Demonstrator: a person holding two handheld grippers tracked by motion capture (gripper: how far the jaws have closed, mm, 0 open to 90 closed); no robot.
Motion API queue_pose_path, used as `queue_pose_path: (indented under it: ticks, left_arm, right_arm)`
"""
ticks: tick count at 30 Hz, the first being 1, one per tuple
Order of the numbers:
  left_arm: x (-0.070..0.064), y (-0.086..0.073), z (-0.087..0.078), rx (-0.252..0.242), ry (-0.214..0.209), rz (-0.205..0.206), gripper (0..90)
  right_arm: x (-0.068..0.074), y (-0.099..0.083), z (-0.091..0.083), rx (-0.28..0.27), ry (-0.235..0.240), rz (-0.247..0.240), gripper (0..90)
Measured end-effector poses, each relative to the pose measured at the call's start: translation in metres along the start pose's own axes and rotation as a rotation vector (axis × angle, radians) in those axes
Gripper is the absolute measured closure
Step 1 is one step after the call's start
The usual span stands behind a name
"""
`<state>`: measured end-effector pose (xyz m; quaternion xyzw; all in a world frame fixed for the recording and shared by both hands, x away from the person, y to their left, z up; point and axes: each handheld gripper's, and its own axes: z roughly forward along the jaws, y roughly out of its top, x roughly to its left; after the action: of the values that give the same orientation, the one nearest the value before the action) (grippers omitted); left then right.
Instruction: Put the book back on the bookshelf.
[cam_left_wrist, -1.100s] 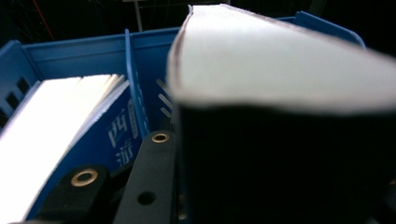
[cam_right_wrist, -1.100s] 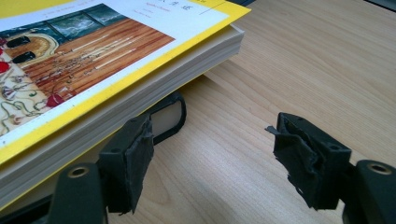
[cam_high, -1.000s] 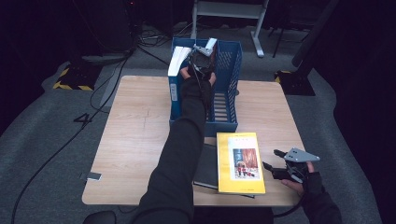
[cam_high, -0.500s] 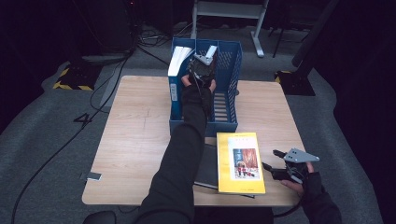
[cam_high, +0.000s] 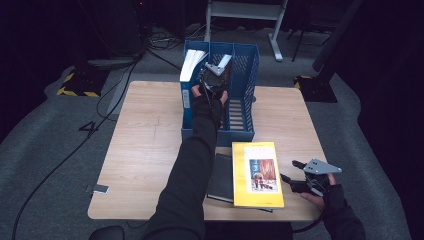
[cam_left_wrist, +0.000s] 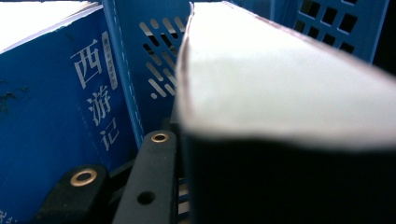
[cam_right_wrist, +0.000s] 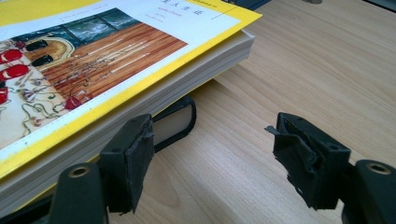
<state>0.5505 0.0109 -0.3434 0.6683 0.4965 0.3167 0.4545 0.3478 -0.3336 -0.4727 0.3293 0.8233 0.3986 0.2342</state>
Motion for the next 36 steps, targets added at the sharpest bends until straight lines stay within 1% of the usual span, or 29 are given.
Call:
queue_pose_path:
  ticks: [2,6,11,14,15,21,23,25,27,29,30,34,35,36]
  left_arm:
    - [0.001,-0.001,-0.002,0.003,-0.006,0.013,73.3]
    - [0.003,-0.004,-0.005,0.002,-0.025,0.014,73.1]
    - [0.005,-0.009,-0.012,0.029,-0.060,0.024,72.5]
    - [0.004,-0.013,-0.018,0.035,-0.064,0.043,72.4]
    - [0.004,-0.013,-0.020,0.040,-0.067,0.057,72.3]
    - [0.002,-0.018,-0.028,0.053,-0.076,0.090,71.7]
    - [0.003,-0.017,-0.029,0.052,-0.093,0.081,70.7]
    - [0.003,-0.016,-0.031,0.055,-0.085,0.090,70.7]
    - [0.003,-0.014,-0.033,0.048,-0.094,0.092,69.1]
    - [0.002,-0.011,-0.035,0.042,-0.090,0.107,67.4]
    - [0.002,-0.010,-0.035,0.048,-0.093,0.113,65.5]
    - [0.002,-0.006,-0.035,0.065,-0.098,0.127,62.6]
    - [0.003,-0.006,-0.034,0.073,-0.102,0.128,62.6]
    - [0.003,-0.004,-0.032,0.088,-0.104,0.124,60.2]
  right_arm:
    - [0.000,0.000,0.000,-0.002,-0.001,0.000,29.2]
    - [0.000,0.000,0.000,0.004,0.001,0.002,29.2]
    - [0.001,0.000,0.001,0.005,0.002,0.000,29.2]
    - [0.000,0.001,0.000,0.002,0.002,0.002,29.2]
    - [0.000,0.001,0.000,0.003,0.003,0.004,29.2]
    - [0.002,0.001,0.002,0.008,0.002,-0.005,29.3]
    - [0.002,0.001,0.002,0.013,0.003,-0.003,29.3]
    - [0.002,0.001,0.002,0.013,0.000,-0.002,29.4]
    - [0.002,0.001,0.002,0.011,-0.002,-0.001,29.6]
    - [0.003,0.001,0.001,0.005,-0.004,-0.004,29.6]
    - [0.003,0.001,0.001,0.003,-0.003,-0.004,29.6]
    - [0.003,0.001,0.001,0.011,0.001,-0.003,29.7]
    - [0.003,0.001,0.001,0.011,0.001,-0.003,29.7]
    - [0.003,0.001,0.001,0.012,0.001,-0.006,29.7]
